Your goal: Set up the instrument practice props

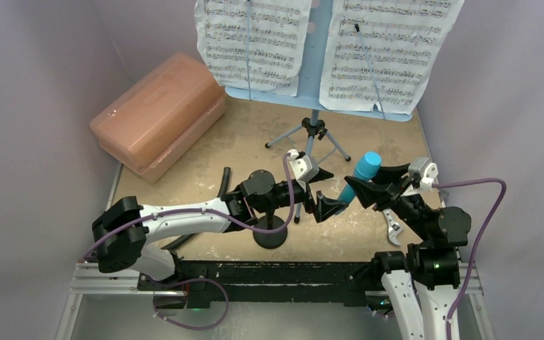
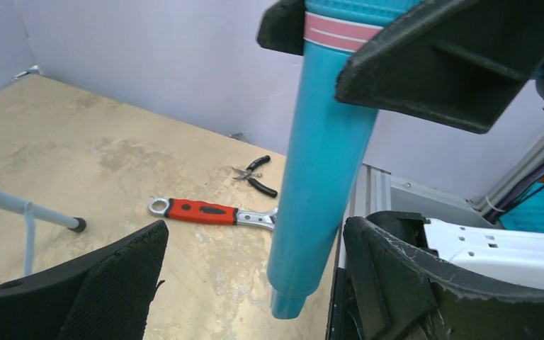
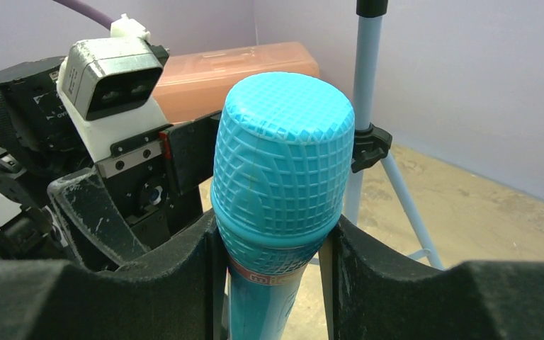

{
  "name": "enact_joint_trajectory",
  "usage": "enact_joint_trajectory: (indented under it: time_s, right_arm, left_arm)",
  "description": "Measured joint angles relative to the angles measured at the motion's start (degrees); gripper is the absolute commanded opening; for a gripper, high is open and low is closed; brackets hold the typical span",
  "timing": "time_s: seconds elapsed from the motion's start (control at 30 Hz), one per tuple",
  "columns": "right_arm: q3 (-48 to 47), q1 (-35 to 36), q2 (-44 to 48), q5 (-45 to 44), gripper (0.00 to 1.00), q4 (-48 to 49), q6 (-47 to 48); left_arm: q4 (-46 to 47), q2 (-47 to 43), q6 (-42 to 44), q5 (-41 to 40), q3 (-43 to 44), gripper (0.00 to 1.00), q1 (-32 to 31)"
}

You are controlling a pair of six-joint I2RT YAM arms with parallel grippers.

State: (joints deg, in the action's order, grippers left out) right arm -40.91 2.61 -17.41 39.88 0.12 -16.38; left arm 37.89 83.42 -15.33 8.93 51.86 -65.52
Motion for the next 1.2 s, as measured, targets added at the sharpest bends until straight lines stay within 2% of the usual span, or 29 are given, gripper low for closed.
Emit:
enact_joint_trajectory:
  time_s: [0.13, 0.3, 0.73, 0.97, 1.2]
  right_arm:
    - [0.0, 0.0, 0.0, -0.1, 0.0, 0.3, 0.2]
    - [0.2, 0.0, -0.2, 0.6, 0.0, 2.2, 0.3]
    - [5.3, 0.0, -0.6, 1.7, 0.0, 9.2, -2.5]
    - [8.0, 0.0, -4.9, 3.3, 0.0, 17.1, -7.8]
    - [8.9, 0.0, -8.9, 3.4, 0.0, 21.6, -11.6]
  left_arm:
    - [-1.9, -1.3, 1.6, -1.6, 0.0, 0.92, 1.0]
    - [-8.6, -4.4, 4.9, -2.7, 1.2, 0.92, 3.1]
    - [-33.3, -17.2, 11.2, -4.0, 2.3, 0.91, 11.5]
    - [-46.9, -24.5, 12.2, -1.6, 2.3, 0.86, 11.8]
    - [-54.3, -26.2, 13.3, 0.8, 2.4, 0.85, 11.8]
